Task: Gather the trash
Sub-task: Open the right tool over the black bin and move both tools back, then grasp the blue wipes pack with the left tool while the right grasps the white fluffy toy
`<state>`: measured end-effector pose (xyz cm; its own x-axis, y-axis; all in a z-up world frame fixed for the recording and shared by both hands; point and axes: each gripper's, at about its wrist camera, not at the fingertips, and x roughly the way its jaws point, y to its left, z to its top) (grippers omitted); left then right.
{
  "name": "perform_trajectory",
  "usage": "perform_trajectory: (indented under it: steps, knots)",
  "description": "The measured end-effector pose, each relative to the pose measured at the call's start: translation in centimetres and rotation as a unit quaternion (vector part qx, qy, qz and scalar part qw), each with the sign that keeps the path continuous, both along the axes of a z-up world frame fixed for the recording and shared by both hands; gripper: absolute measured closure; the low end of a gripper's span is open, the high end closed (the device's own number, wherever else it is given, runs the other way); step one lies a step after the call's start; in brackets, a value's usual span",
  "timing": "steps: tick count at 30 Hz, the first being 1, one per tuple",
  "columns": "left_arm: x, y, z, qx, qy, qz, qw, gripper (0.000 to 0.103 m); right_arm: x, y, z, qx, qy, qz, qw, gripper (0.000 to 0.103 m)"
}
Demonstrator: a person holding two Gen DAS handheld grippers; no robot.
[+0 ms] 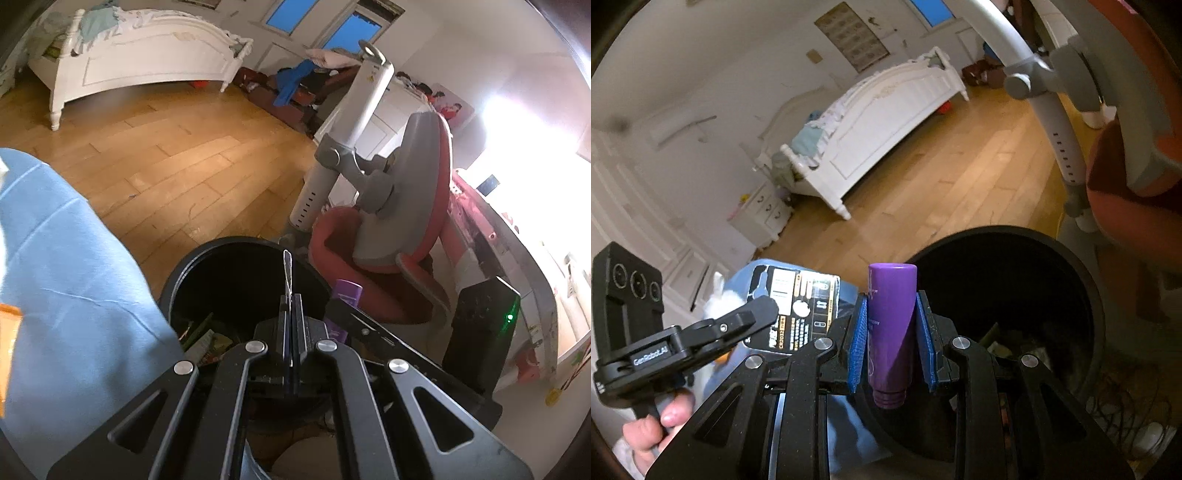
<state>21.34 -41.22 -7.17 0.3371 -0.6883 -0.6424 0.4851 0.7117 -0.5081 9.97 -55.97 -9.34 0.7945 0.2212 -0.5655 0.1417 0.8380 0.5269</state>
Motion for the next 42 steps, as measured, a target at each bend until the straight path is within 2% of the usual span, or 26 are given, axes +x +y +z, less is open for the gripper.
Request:
perform_trajectory:
  steps: [5, 8, 9, 13, 15, 16, 17, 19, 23, 26, 29, 32, 35, 38, 40, 42]
  knots:
    - [0.1, -0.9, -0.5, 0.004, 0.004, -0.011, 0.9999, 0.102, 0.3, -0.7, -0.7, -0.001, 0.011, -0.007, 1.0, 0.077]
    - [0.1, -1.8, -0.7, 0.02, 0.003, -0.02, 0.9996, 0.099, 0.4, -0.9, -0.9, 0.001, 0.018, -0.012, 1.0, 0.076]
    - [0.1, -1.8, -0.7, 0.031, 0.001, -0.02, 0.9993, 0.099, 0.3, -1.0, -1.0, 0.002, 0.022, -0.015, 1.0, 0.07]
    - [-0.2, -1.6, -0.5, 0.037, 0.0, -0.022, 0.9991, 0.096, -0.2, -1.0, -0.5, 0.004, 0.013, -0.032, 0.999, 0.034]
    - [-0.4, -1.2, -0.4, 0.042, 0.003, -0.021, 0.9989, 0.08, -0.3, -1.1, -0.3, 0.004, 0.01, -0.036, 0.999, 0.031]
    - [-0.5, -0.7, -0.2, 0.043, 0.002, -0.015, 0.999, 0.064, -0.3, -0.9, -0.1, 0.004, 0.009, -0.035, 0.999, 0.031]
    - [-0.8, -0.1, 0.1, 0.039, -0.005, -0.007, 0.9992, 0.052, -0.3, -0.6, 0.1, 0.004, 0.009, -0.033, 0.999, 0.031]
    - [-1.4, 1.2, 0.9, 0.034, -0.023, 0.006, 0.9991, 0.04, -0.3, 0.1, 0.4, 0.002, 0.007, -0.028, 1.0, 0.029]
    - [-2.5, 4.7, 2.4, 0.029, -0.048, 0.039, 0.9977, 0.026, 0.2, 2.2, 0.9, -0.002, 0.008, -0.009, 1.0, 0.025]
    - [-3.0, 8.1, 3.1, 0.033, -0.06, 0.075, 0.9948, 0.022, 1.1, 4.7, 1.6, -0.006, 0.007, 0.016, 1.0, 0.022]
    - [-3.1, 12.8, 3.5, 0.051, -0.068, 0.127, 0.9882, 0.018, 2.2, 7.4, 2.3, -0.015, 0.006, 0.049, 0.999, 0.022]
    - [-3.1, 18.2, 3.4, 0.071, -0.069, 0.188, 0.9772, 0.018, 3.5, 10.6, 3.0, -0.025, 0.002, 0.085, 0.996, 0.022]
    - [-3.0, 24.7, 3.1, 0.078, -0.062, 0.263, 0.9597, 0.018, 4.9, 13.7, 3.9, -0.033, -0.003, 0.12, 0.992, 0.019]
    - [-2.6, 28.5, 2.7, 0.099, -0.058, 0.309, 0.9441, 0.019, 6.6, 16.9, 4.9, -0.044, -0.007, 0.155, 0.987, 0.018]
    - [-1.8, 30.6, 2.3, 0.104, -0.05, 0.319, 0.9408, 0.02, 8.0, 19.0, 5.5, -0.059, -0.008, 0.179, 0.982, 0.013]
    - [-0.9, 31.9, 1.8, 0.106, -0.043, 0.318, 0.9413, 0.026, 9.4, 20.9, 5.8, -0.075, -0.006, 0.199, 0.977, 0.012]
